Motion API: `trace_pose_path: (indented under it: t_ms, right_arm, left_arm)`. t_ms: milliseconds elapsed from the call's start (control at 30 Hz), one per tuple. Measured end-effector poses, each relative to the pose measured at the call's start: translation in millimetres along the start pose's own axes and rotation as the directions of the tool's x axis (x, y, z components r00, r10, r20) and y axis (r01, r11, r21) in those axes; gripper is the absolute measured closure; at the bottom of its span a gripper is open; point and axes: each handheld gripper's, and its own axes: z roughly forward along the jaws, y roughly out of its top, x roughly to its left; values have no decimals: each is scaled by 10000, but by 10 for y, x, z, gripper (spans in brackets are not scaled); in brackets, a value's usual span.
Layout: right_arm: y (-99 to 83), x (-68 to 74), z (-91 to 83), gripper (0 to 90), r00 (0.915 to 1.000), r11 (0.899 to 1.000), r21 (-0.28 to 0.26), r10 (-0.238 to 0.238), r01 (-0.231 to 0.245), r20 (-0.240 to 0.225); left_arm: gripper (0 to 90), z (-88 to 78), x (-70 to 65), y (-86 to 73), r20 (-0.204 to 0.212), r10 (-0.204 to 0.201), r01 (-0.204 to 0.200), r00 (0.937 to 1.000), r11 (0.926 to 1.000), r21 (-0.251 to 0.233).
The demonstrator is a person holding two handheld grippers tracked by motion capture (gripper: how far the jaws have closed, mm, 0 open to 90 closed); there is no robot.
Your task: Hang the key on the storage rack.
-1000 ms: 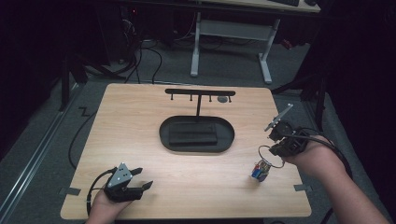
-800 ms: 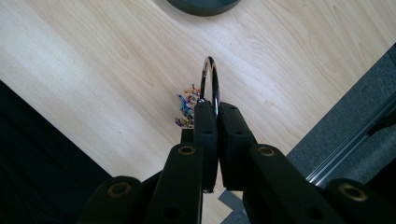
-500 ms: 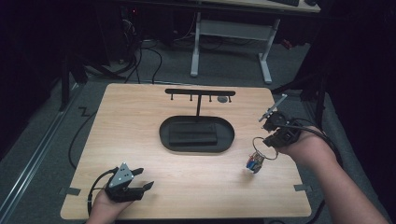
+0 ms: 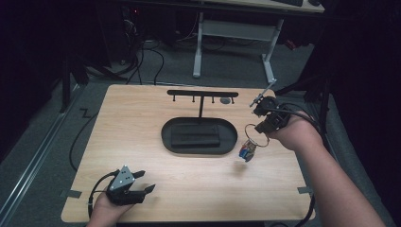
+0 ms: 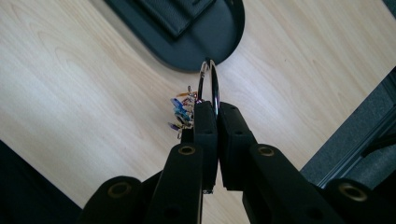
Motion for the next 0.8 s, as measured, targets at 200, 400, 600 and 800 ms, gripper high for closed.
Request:
trace_pose_path:
  t_ms: [200,400,600,800]
  right_arm:
    - [172,-43,-8,875,9999,9999,-96,139,-139,53]
    - [295,-97,27,874,9999,9998,-158,110,-109,51]
    - [391,-161,60,875,9999,9997,-224,127,-126,31]
    - [519,-203,123,875,9994,9992,-226,335,-334,37]
  left_arm:
    - [352,22,-18,11,-7,113,-113,9999,9999,42]
    - [352,42,-29,21,-21,257,-257,9997,9996,128]
    - [352,42,-27,20,-40,275,-275,9996,9995,152]
    - [352,38,-22,16,-49,272,-272,9996,9995,129]
